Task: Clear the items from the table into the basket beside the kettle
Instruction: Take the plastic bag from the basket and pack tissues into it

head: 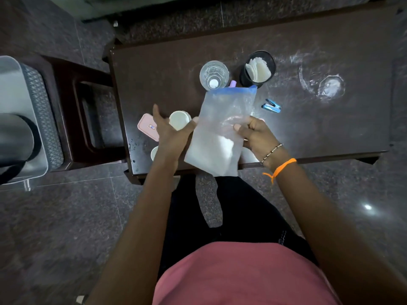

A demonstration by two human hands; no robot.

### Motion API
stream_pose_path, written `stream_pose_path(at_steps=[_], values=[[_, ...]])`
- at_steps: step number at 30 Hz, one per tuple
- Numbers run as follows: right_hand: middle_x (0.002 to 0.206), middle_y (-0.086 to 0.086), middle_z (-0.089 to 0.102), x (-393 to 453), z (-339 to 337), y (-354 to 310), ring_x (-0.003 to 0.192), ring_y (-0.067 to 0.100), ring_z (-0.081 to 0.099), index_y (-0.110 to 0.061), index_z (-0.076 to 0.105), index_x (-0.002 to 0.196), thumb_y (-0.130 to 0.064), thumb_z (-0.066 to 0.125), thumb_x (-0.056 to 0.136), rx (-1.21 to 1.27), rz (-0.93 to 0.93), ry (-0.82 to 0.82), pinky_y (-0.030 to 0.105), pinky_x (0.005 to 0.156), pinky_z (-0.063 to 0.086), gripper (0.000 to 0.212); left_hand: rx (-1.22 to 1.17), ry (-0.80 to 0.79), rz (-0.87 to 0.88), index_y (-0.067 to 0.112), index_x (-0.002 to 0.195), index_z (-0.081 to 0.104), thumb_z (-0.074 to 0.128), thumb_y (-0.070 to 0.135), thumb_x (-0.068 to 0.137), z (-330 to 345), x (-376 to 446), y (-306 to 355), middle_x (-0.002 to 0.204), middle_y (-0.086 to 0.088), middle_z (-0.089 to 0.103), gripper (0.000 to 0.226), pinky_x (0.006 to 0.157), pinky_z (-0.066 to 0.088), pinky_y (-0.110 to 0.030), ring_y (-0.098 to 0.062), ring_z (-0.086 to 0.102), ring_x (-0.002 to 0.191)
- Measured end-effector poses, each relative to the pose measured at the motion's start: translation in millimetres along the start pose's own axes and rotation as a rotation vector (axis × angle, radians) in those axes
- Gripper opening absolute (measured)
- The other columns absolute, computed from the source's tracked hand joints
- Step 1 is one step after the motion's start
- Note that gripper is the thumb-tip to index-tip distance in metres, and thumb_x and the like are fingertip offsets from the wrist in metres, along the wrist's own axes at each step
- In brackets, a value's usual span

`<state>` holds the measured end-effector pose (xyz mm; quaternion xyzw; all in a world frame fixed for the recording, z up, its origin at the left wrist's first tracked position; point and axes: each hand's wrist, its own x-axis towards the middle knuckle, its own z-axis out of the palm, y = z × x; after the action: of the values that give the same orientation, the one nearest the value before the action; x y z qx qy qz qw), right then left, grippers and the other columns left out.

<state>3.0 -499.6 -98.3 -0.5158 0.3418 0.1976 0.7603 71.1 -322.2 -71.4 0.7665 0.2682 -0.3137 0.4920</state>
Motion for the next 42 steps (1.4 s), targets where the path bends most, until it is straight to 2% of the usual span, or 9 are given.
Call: stream_pose_path(at_steps=[4, 7, 11, 15, 22, 26, 30, 33, 42], values=[[0.075, -0.01, 0.076, -3, -11, 1, 0.073, 0.003, 0.071, -0.013, 0.059, 0.096, 0.005, 0.041, 0.093, 0.148, 0.035, -0.103, 0.017, 0.072, 0.058, 0.026, 0.011, -0.192, -0.272, 0.023, 0.143, 0.029, 0.058, 0.053, 0.082, -5, 13, -26, 0.143, -0.003, 0.044, 0.073, 0.085, 0.048, -0.03, -0.019, 0.051, 0.12], [0.079, -0.005, 0.076, -2, -14, 8, 0.072, 0.006, 0.071, -0.011, 0.052, 0.109, 0.007, 0.044, 0.091, 0.178, -0.018, -0.048, 0.022, 0.069, 0.059, 0.027, -0.027, -0.22, -0.172, 0.015, 0.135, 0.046, 0.064, 0.028, 0.085, -5, 14, -37, 0.135, -0.008, 0.054, 0.054, 0.103, 0.045, -0.042, -0.025, 0.056, 0.118], [0.1, 0.009, 0.064, -5, -21, 19, 0.091, 0.019, 0.063, -0.031, 0.031, 0.128, 0.002, 0.065, 0.08, -0.029, -0.141, 0.178, 0.038, 0.085, 0.052, 0.068, -0.098, -0.157, -0.003, 0.027, 0.13, 0.041, 0.062, -0.002, 0.081, -7, 10, -37, 0.104, -0.004, 0.065, 0.061, 0.075, 0.055, -0.028, -0.015, 0.064, 0.089], [0.114, 0.0, 0.054, -8, -23, 23, 0.096, 0.008, 0.052, -0.025, 0.042, 0.135, 0.002, 0.078, 0.066, -0.338, -0.233, 0.158, 0.012, 0.081, 0.045, 0.082, -0.048, -0.323, 0.106, 0.045, 0.118, 0.045, 0.052, -0.018, 0.075, -11, 11, -36, 0.127, -0.009, 0.057, 0.077, 0.077, 0.053, -0.028, -0.018, 0.058, 0.105], [0.102, 0.008, 0.065, -7, -29, 26, 0.077, 0.007, 0.051, -0.014, 0.069, 0.106, -0.002, 0.077, 0.067, -0.552, -0.172, 0.3, 0.013, 0.071, 0.038, 0.042, 0.128, -0.191, 0.157, 0.018, 0.109, 0.064, 0.065, -0.008, 0.075, -8, 0, -33, 0.112, -0.013, 0.064, 0.043, 0.094, 0.046, -0.032, -0.02, 0.056, 0.093], [0.074, -0.02, 0.051, -10, -36, 28, 0.07, -0.006, 0.046, -0.032, 0.068, 0.067, -0.005, 0.076, 0.071, -0.427, -0.217, 0.337, -0.001, 0.061, 0.037, 0.028, 0.252, -0.073, 0.228, 0.002, 0.099, 0.067, 0.067, 0.012, 0.081, -1, 0, -32, 0.107, -0.013, 0.065, 0.02, 0.091, 0.051, -0.03, -0.019, 0.064, 0.096], [0.075, -0.012, 0.073, -13, -51, 40, 0.063, -0.007, 0.064, -0.016, 0.066, 0.095, -0.002, 0.069, 0.078, -0.127, -0.074, 0.149, 0.008, 0.058, 0.049, 0.022, 0.095, -0.094, 0.16, 0.012, 0.094, 0.062, 0.057, 0.016, 0.09, 13, -3, -28, 0.075, 0.006, 0.061, 0.008, 0.053, 0.046, -0.014, -0.005, 0.056, 0.065], [0.058, -0.017, 0.071, -13, -65, 53, 0.054, -0.006, 0.063, -0.021, 0.062, 0.086, 0.005, 0.061, 0.083, -0.138, -0.019, 0.116, 0.011, 0.05, 0.048, 0.026, 0.045, -0.122, 0.095, 0.015, 0.092, 0.061, 0.054, 0.021, 0.092, 30, -1, -22, 0.077, 0.006, 0.061, 0.009, 0.062, 0.047, -0.023, -0.011, 0.056, 0.07], [0.07, 0.0, 0.058, -13, -104, 68, 0.05, 0.008, 0.054, -0.016, 0.049, 0.076, 0.003, 0.051, 0.089, 0.6, 0.015, 0.803, 0.017, 0.041, 0.042, 0.023, 0.231, -0.27, 0.029, 0.014, 0.122, 0.05, 0.05, 0.021, 0.093, 81, 3, -1, 0.099, 0.002, 0.058, 0.03, 0.057, 0.044, -0.015, -0.007, 0.054, 0.075]])
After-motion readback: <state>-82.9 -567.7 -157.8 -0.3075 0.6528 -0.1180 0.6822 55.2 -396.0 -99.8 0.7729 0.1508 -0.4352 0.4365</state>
